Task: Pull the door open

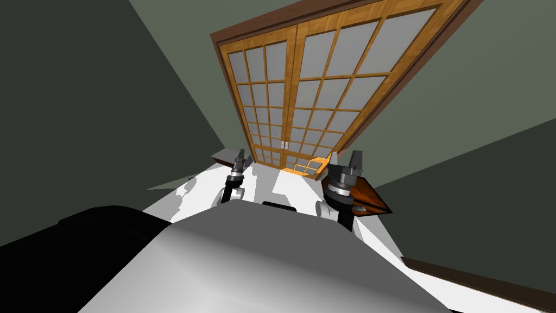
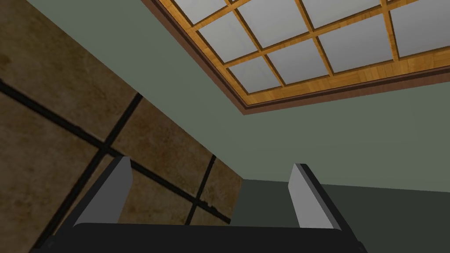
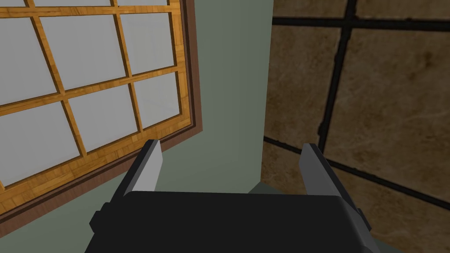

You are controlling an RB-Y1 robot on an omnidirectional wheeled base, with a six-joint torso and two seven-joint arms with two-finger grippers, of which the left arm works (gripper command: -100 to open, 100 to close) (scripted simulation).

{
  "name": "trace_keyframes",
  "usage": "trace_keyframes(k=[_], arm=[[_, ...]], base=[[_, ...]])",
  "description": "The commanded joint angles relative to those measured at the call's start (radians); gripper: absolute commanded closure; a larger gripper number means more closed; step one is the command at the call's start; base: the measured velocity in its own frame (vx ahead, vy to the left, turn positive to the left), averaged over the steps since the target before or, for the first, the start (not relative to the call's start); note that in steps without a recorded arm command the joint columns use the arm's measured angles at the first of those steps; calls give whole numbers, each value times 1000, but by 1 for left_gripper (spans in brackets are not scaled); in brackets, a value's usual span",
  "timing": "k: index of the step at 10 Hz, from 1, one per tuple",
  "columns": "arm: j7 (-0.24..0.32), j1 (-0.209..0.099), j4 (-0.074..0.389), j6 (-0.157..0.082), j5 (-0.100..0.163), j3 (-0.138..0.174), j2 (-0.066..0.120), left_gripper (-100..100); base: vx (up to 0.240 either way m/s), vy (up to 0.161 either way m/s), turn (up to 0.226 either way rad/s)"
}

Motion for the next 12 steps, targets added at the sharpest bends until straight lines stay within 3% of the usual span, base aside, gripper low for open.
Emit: trace_keyframes(k=[1, 4, 5, 12], arm=[[-31, -8, 42, -15, -7, 9, 6, -100], [-88, -24, 111, -32, -20, 23, 14, -100], [-88, -24, 111, -32, -20, 23, 14, -100], [-228, -66, 282, -74, -54, 59, 29, -100]], base=[[83, -23, -62], [101, -12, -60], [63, -6, -22], [94, -19, -61]])
